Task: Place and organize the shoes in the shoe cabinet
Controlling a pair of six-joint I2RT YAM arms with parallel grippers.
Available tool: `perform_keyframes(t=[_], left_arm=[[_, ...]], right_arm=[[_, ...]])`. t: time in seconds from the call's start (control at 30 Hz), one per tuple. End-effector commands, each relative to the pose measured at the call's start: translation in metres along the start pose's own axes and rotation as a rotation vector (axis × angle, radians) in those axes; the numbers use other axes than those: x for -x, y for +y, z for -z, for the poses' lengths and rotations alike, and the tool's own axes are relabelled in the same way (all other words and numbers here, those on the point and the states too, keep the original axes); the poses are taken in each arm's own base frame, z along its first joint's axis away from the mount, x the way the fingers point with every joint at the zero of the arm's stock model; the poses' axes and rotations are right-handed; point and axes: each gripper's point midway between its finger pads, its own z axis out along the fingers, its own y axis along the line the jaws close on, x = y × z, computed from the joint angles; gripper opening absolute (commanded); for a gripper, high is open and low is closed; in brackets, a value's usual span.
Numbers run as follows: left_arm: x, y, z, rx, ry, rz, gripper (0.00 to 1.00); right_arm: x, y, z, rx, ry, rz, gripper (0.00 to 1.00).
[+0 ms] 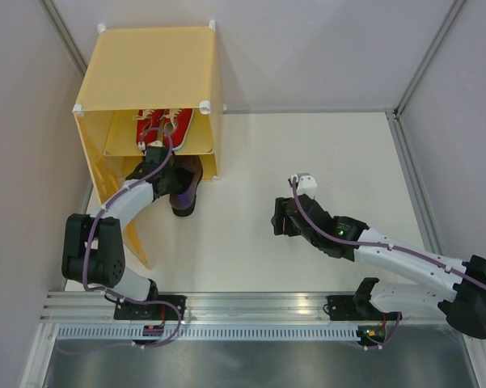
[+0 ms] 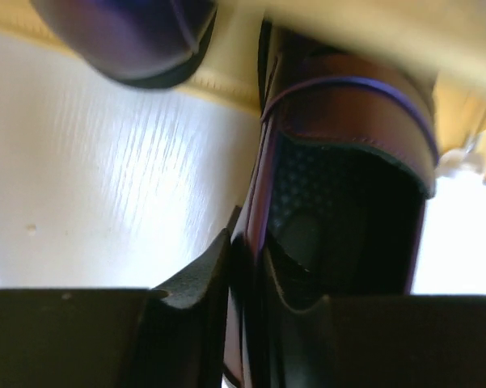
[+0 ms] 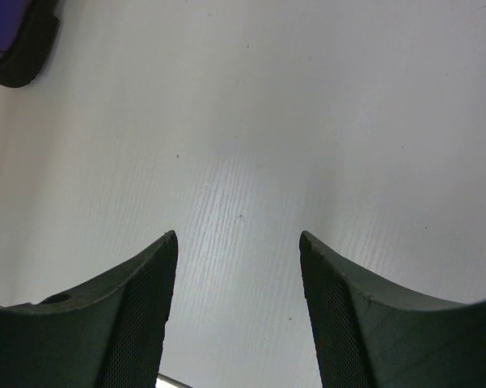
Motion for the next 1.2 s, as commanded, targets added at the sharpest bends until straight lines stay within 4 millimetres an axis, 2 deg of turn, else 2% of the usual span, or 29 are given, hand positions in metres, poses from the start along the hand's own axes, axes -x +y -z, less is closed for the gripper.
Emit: perform_keyframes(t=[0.0,0.2,0.27,0.3,0.33,0.37,0.4,0.43,0.47,0.53,0.63,0.77,0.97,1.13,1.17], left_arm=[[0.066,-0.025,0.017,-0.086,-0.206,0.006,0.26],[0.060,-0.023,0.039,-0.122,-0.217,0.027,0.45],[0.052,-0.020,0.045,-0.131,-0.207,0.038,0.57],[0.054,-0.021,0.056,-0.149,-0.228,0.045,0.63],[0.051,-0.020,0.060,-0.156,-0.228,0.047,0.75],[0.039,-0.016,0.059,-0.152,-0.209,0.051,0.80],[0.041,-0.016,0.070,-0.171,-0.235,0.059,0.84],[0.037,-0.014,0.073,-0.178,-0.235,0.062,0.89],[0.025,-0.011,0.073,-0.182,-0.219,0.059,0.91],[0.019,-0.015,0.083,-0.224,-0.237,0.052,0.94],[-0.011,-0.017,0.080,-0.242,-0.224,0.015,0.95],[-0.031,-0.014,0.071,-0.213,-0.226,-0.012,0.95],[-0.042,-0.003,0.053,-0.138,-0.246,-0.009,0.93],[-0.038,-0.016,0.050,-0.156,-0.264,-0.052,0.92],[-0.030,-0.023,0.051,-0.174,-0.293,-0.050,0.92]], right_arm=[[0.007,-0.004,0.004,-0.011,-0.033,-0.028,0.67],[0.008,-0.004,0.006,-0.006,-0.035,-0.030,0.67],[0.008,-0.003,0.007,0.000,-0.034,-0.031,0.66],[0.007,-0.003,0.007,0.002,-0.031,-0.028,0.66],[0.007,-0.002,0.008,0.005,-0.033,-0.030,0.67],[0.007,-0.003,0.008,0.005,-0.034,-0.030,0.67],[0.007,-0.003,0.008,0.006,-0.033,-0.032,0.66],[0.006,-0.003,0.009,0.009,-0.033,-0.030,0.66],[0.005,-0.004,0.009,0.009,-0.032,-0.031,0.67],[0.003,-0.005,0.009,0.010,-0.031,-0.030,0.67],[0.001,-0.005,0.009,0.017,-0.030,-0.033,0.67],[-0.002,-0.002,0.009,0.037,-0.021,-0.036,0.67],[-0.006,-0.005,0.010,0.047,-0.023,-0.035,0.67],[-0.009,-0.007,0.010,0.052,-0.027,-0.034,0.67],[-0.009,-0.007,0.010,0.052,-0.025,-0.035,0.67]])
